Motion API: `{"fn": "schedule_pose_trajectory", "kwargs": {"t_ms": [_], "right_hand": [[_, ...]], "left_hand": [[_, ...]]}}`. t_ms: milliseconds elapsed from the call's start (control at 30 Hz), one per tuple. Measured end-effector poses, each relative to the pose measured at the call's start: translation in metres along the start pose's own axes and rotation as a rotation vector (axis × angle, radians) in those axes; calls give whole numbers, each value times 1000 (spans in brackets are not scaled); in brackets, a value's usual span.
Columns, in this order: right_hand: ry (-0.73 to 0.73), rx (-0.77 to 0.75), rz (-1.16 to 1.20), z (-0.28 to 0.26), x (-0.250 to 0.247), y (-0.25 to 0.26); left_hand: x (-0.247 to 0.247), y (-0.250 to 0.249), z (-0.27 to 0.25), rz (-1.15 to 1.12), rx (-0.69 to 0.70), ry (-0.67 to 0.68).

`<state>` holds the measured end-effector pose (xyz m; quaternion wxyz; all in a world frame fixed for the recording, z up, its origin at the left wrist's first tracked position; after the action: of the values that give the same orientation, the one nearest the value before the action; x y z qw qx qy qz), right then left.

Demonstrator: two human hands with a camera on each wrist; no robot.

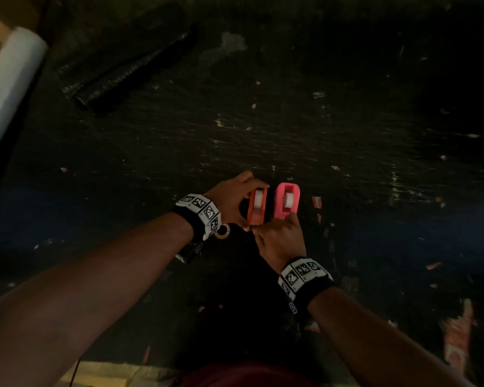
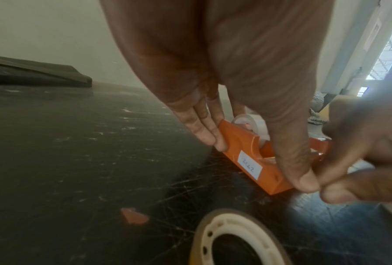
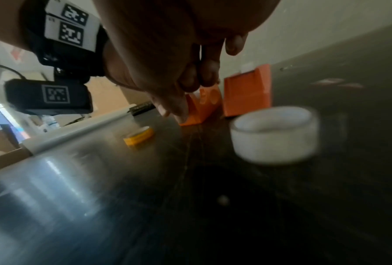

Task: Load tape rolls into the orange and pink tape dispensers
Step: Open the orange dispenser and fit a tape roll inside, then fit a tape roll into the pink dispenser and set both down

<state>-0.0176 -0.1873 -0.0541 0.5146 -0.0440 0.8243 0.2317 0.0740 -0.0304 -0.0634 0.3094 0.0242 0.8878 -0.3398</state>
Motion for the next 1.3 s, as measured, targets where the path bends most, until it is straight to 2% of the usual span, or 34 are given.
{"fn": "schedule_pose_trajectory", "kwargs": {"t_ms": [67, 233, 433, 533, 667, 767, 1000, 1133, 1300], "right_hand": [[15, 30, 2, -5, 3, -3], [-154, 128, 82, -7, -1, -14], [-85, 108, 27, 8, -7, -10], [-100, 147, 80, 1, -15, -17], [-218, 206, 211, -14, -32, -46], [-183, 230, 229, -10, -48, -66], [84, 184, 51, 26, -59, -82], [74, 135, 77, 27, -61, -83], [-88, 47, 283, 15, -68, -80]], "left_hand": [[0, 0, 0, -3, -1, 2], [-1, -1, 0, 5, -12, -3], [-3, -9, -5, -2, -26, 16], [-3, -12, -7, 125, -47, 14], [-5, -19, -10, 250, -52, -107], [-5, -37, -1, 267, -39, -144], [5, -67, 25, 277, -76, -114], [4, -67, 27, 289, -88, -132], [4, -66, 28, 300, -111, -117]]}}
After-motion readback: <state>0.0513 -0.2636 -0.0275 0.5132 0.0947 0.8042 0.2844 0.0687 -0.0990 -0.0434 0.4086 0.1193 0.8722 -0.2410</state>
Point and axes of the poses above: each hand's wrist, its own z-axis towards the middle knuckle, its own x-axis out of the palm, y = z × x, the point moved 2 cm from there along z, towards the middle knuckle, and after that the axes turned 13 degrees about y, right-handed, at the moved point
